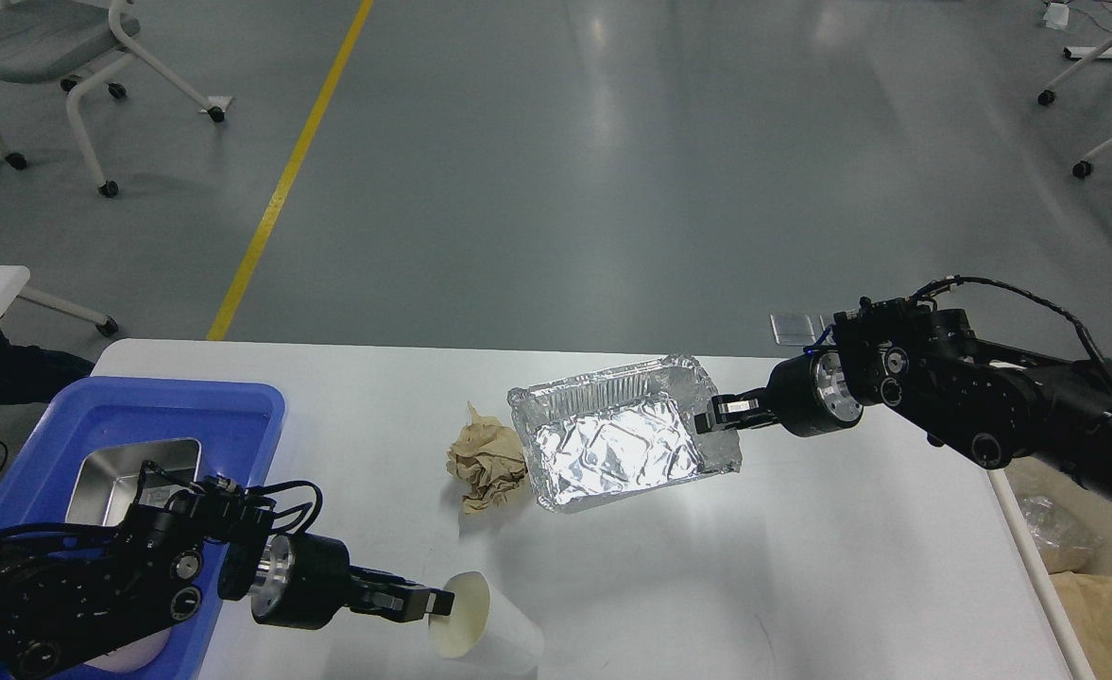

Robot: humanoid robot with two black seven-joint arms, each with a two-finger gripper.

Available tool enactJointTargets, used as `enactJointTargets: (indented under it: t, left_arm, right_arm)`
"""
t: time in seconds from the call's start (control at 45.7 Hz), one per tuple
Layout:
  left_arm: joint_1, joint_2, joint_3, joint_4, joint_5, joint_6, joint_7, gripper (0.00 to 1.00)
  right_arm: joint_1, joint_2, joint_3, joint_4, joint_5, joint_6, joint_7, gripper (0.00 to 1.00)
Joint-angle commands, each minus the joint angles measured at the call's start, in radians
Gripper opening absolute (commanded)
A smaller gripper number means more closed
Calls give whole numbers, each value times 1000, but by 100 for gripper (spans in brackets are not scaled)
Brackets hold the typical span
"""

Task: Tidy desktop
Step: 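Grasp the paper cup with the left gripper and lift it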

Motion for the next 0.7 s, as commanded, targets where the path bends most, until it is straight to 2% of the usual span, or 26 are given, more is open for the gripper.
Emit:
enactJointTargets:
  t: [0.0, 0.197, 0.394, 0.679]
  left_arm:
    - [-27, 79, -8, -65, -1, -7, -3, 0]
    - [-96, 279, -11, -185, -7, -17, -32, 0]
    - [-212, 438, -39, -250, -21, -74, -42, 0]
    - [-346, 436, -117, -237, -70, -143, -34, 0]
  right_arm:
    - [0, 1, 0, -1, 0, 0, 0, 0]
    - [0, 3, 0, -1, 0, 0, 0, 0]
    - [1, 15, 0, -1, 0, 0, 0, 0]
    - [5, 17, 0, 0, 0, -1, 0, 0]
